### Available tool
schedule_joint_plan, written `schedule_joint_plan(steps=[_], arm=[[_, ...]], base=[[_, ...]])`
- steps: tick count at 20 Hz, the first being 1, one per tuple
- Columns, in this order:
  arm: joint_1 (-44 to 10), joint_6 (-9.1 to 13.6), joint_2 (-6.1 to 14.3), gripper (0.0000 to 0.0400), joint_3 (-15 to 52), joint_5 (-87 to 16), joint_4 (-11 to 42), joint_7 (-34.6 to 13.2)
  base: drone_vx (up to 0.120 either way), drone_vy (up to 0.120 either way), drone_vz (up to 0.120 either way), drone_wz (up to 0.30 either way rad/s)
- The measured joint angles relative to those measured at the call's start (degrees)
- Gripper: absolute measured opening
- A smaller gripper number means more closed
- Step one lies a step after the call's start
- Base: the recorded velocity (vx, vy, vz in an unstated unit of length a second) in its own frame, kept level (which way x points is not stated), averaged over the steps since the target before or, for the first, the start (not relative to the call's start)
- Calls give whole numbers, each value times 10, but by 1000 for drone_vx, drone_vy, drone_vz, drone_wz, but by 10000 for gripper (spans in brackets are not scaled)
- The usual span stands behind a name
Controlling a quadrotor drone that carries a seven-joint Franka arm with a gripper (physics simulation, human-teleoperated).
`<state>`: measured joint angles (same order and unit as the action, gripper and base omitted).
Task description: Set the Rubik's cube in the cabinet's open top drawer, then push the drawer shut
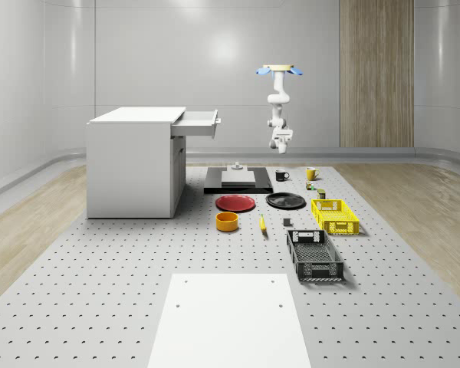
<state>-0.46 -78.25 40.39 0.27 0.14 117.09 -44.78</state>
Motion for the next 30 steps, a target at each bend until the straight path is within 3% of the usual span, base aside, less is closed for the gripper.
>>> schedule_joint_plan(steps=[30], arm=[[-12,-13,9,400,37,-51,10,-6]], base=[[120,120,0,0]])
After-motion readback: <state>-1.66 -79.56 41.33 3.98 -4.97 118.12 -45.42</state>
